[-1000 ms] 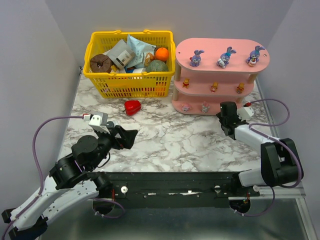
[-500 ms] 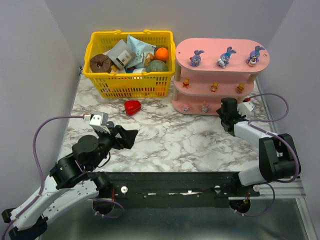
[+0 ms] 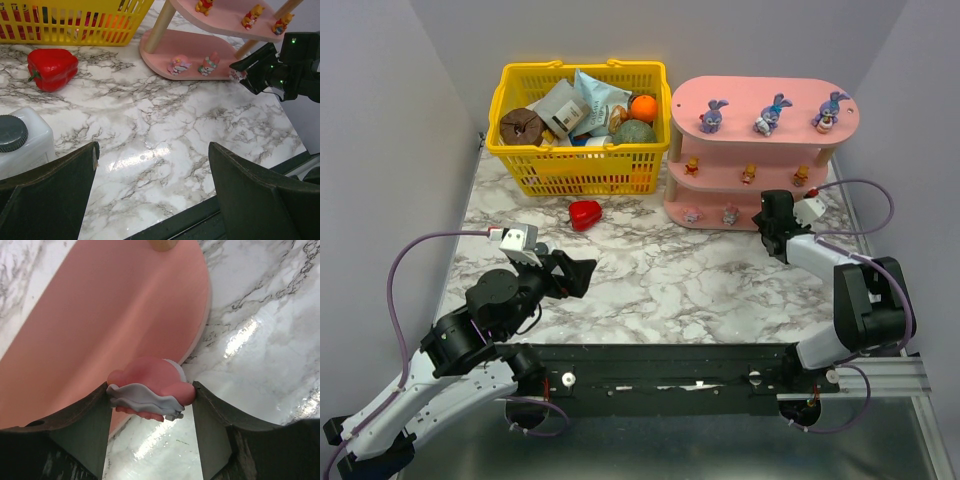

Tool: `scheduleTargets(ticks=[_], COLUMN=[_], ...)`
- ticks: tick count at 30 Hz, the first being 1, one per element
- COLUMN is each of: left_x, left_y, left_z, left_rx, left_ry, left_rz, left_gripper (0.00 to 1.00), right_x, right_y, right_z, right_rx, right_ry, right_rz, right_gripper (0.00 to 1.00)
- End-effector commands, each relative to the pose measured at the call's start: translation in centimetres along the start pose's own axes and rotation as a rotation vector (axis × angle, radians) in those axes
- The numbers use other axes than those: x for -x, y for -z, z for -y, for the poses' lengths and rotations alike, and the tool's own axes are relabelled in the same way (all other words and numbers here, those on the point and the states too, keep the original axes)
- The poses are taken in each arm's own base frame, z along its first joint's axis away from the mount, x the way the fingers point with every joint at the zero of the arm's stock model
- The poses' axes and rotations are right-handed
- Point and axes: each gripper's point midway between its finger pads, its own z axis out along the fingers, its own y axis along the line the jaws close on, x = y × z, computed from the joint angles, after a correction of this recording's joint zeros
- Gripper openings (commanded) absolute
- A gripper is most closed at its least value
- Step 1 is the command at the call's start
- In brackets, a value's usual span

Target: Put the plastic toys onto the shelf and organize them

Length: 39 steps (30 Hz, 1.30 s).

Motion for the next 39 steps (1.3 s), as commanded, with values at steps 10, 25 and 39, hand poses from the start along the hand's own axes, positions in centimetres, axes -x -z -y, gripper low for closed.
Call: scheduleTargets(ticks=[10, 25, 39], left_x=[0.1, -0.1, -0.1], left_y=[0.0, 0.1, 0.0], left_z=[0.0, -0.2, -0.3], left_rx=[-0.003, 0.005, 0.01], left_ry=[-0.012, -0.011, -0.015], left_rz=[0.001, 0.0, -0.002], left_gripper=[0.99, 0.99, 0.99], right_x=[1.3, 1.3, 1.8], right_y=[-0.8, -0.5, 0.2], right_z=[-2.2, -2.1, -2.1], right_rx=[0.021, 0.043, 0.072], right_ry=[-0.023, -0.087, -0.145], right_rz=[0.008, 0.026, 0.047], right_gripper=[0.55, 0.72, 0.62])
